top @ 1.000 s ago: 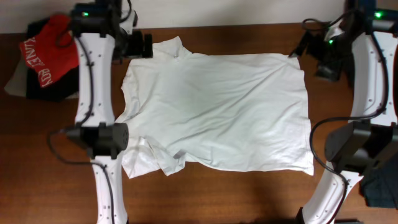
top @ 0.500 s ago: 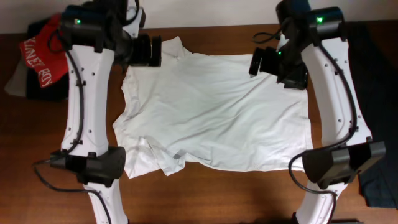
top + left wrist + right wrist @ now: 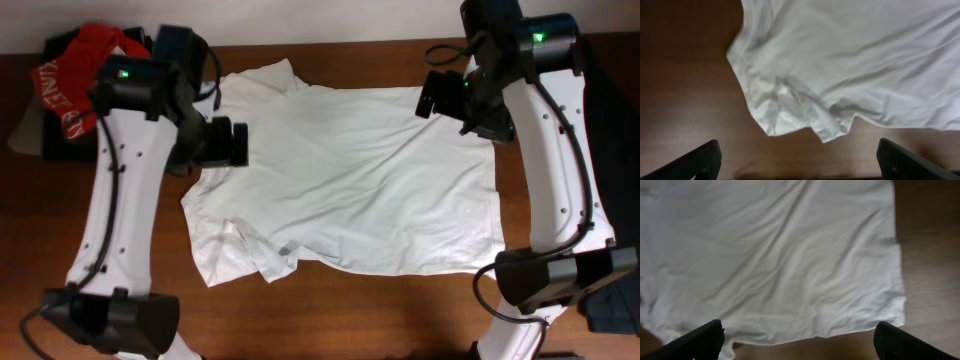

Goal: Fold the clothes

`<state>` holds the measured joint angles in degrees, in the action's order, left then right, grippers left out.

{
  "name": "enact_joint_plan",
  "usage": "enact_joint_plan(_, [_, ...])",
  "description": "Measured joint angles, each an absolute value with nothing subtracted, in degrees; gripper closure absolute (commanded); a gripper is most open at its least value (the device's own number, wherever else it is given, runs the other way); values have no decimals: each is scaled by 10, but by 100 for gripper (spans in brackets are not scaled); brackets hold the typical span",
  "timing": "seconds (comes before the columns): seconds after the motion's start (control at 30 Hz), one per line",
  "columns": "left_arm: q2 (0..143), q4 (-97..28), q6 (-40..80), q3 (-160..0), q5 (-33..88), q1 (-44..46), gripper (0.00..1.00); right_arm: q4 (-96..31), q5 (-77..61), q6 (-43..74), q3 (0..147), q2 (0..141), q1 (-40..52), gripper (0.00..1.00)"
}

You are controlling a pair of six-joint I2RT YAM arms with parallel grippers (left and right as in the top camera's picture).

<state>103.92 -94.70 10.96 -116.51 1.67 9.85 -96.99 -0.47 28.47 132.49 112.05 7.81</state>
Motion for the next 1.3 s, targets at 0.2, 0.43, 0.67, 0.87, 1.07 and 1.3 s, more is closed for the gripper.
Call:
enact_joint_plan(0.2, [1041,-871,141,-1009,16,110,1,-969,37,285,1325,1120,35,1])
enact_joint_plan(0.43, [1043,-779,186,-859,22,140,1,-970,56,285,1326,1120,-77,1])
enact_joint_plan(0.67, [1043,-765,247,-769,24,153,1,-970,60,285,1326,1120,-114,1])
enact_joint_plan(0.87, [1043,-709,262,-730,26,153,1,-970,60,285,1326,1120,-115,1])
enact_joint_plan(1.07, [1043,-652,281,-711,26,153,1,-970,60,284,1326,1120,-115,1])
enact_joint_plan(1.3, [1043,-625,309,-693,16,153,32,-970,60,285,1326,1120,-115,1])
